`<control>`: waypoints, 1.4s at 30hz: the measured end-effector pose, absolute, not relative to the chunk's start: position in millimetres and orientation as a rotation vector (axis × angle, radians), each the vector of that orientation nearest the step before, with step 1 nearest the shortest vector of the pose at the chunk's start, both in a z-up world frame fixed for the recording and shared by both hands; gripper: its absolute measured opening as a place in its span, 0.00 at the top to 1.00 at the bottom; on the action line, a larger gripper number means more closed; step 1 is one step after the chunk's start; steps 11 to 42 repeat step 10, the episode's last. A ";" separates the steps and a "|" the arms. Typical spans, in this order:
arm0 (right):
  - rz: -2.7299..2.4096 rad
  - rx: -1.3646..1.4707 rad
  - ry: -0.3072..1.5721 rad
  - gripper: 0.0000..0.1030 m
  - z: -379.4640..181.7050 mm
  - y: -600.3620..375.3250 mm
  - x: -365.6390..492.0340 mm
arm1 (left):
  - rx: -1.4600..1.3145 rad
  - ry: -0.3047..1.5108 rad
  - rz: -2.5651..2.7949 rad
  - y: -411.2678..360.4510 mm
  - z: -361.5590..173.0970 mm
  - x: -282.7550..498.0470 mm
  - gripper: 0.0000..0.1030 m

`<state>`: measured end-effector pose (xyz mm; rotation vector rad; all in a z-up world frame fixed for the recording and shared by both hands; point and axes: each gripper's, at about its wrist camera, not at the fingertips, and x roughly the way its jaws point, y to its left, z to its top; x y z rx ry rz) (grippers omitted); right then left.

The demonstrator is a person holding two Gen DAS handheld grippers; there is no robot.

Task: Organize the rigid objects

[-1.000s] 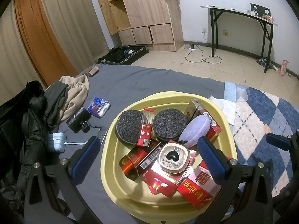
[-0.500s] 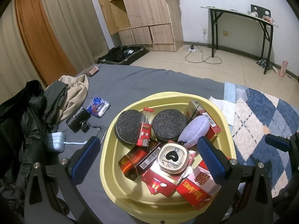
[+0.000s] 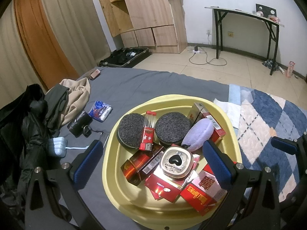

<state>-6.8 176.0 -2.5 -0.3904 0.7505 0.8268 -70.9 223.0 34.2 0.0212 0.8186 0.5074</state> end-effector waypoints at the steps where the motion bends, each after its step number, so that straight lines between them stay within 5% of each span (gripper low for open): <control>1: 0.827 -0.392 0.750 0.01 -2.9 175.8 -6.7 | 0.020 0.816 0.507 223.2 34.7 -70.9 0.00; 42: 0.828 -0.393 0.749 0.01 -4.1 176.4 -6.8 | 0.008 0.800 0.489 220.7 37.2 -71.1 0.00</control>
